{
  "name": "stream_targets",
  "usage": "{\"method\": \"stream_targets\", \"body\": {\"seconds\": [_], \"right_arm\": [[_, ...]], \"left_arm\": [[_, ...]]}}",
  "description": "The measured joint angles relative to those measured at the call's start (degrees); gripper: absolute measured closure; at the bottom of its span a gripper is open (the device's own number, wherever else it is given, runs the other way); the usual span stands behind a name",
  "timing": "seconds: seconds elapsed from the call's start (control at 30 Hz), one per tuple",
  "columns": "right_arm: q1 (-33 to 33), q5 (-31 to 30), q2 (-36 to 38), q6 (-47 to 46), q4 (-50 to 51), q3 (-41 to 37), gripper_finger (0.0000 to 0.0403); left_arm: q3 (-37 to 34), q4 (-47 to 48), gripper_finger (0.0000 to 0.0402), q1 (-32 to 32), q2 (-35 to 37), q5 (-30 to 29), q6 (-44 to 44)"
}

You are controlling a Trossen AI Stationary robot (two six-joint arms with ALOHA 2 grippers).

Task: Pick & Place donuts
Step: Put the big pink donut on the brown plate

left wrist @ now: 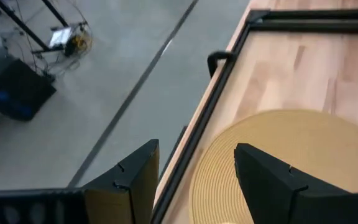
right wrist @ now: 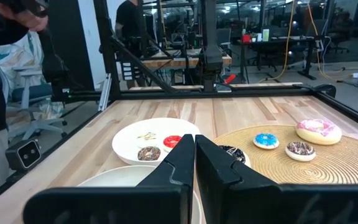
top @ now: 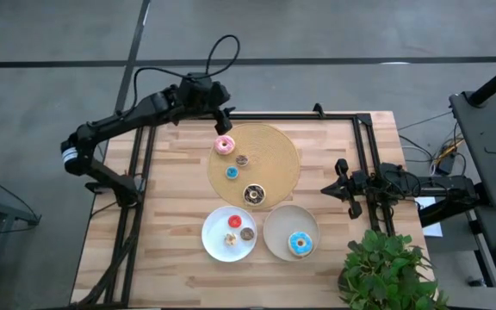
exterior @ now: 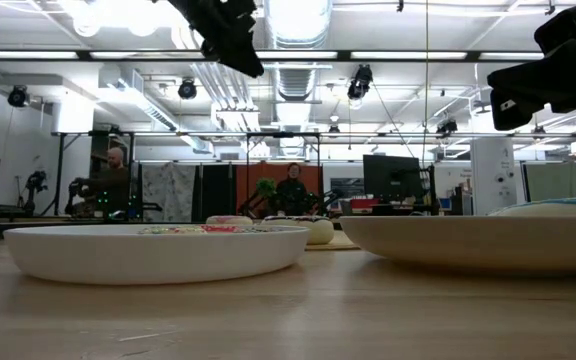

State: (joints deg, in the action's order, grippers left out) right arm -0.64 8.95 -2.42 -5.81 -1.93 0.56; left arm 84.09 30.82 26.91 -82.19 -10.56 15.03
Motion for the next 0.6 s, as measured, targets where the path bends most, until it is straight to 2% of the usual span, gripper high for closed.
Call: {"method": "stream_targets", "body": {"seconds": [0.2, 0.43, 0.6], "right_arm": [[0.0, 0.0, 0.0, 0.0, 0.0, 0.0, 0.0394], [0.0, 0.0, 0.0, 0.0, 0.0, 0.0, 0.0394], [0.0, 0.0, 0.0, 0.1, 0.0, 0.0, 0.0394]], "left_arm": [[0.0, 4.5, 0.0220, 1.1, -1.8, 0.7, 0.0], [0.0, 12.0, 0.0220, 2.8, -4.4, 5.6, 1.3], [0.0, 14.6, 0.0220, 3.8, -6.1, 5.9, 2.7]]}}
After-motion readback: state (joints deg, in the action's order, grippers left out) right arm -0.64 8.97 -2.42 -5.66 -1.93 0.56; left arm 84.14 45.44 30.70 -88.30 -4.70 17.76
